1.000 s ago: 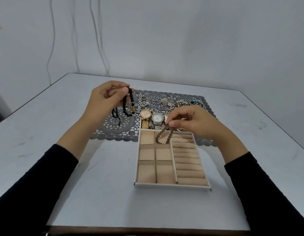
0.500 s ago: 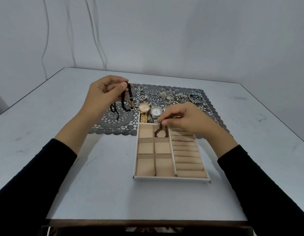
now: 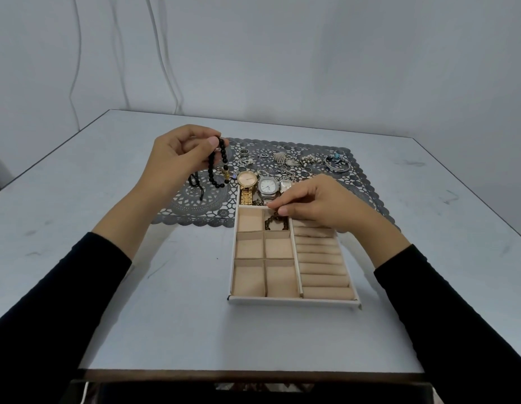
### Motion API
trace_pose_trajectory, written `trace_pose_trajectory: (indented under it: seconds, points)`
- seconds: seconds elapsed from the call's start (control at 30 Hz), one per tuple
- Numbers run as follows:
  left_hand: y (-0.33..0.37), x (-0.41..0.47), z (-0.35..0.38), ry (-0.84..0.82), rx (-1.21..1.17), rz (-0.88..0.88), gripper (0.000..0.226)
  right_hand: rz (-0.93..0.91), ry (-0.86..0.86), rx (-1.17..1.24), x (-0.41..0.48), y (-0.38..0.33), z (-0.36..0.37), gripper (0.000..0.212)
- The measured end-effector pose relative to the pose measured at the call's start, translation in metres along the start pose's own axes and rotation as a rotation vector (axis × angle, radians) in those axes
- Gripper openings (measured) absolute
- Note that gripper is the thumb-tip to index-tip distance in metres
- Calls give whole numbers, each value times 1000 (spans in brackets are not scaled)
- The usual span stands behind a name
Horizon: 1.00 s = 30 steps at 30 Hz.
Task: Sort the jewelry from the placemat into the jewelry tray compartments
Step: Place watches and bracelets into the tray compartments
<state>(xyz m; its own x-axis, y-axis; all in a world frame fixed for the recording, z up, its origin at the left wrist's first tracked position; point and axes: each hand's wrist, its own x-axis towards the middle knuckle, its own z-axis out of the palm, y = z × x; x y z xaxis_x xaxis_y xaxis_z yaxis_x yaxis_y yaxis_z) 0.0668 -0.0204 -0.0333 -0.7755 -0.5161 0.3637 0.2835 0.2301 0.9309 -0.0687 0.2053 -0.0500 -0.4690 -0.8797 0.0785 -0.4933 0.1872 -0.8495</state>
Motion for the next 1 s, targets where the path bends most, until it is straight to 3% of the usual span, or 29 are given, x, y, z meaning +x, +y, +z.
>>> trace_pose_trajectory:
  seconds: [0.33,0.73,1.0]
  points:
    - [0,0,0,2,12,-8,11,-59,2,-15,-3,-4,-2,17]
    - [0,0,0,-7,23,1,11,-170,41,-295,1,-6,7,14]
    - [-1,0,1,-16,-13,-29,11,-162,33,-323,0,-5,6,15]
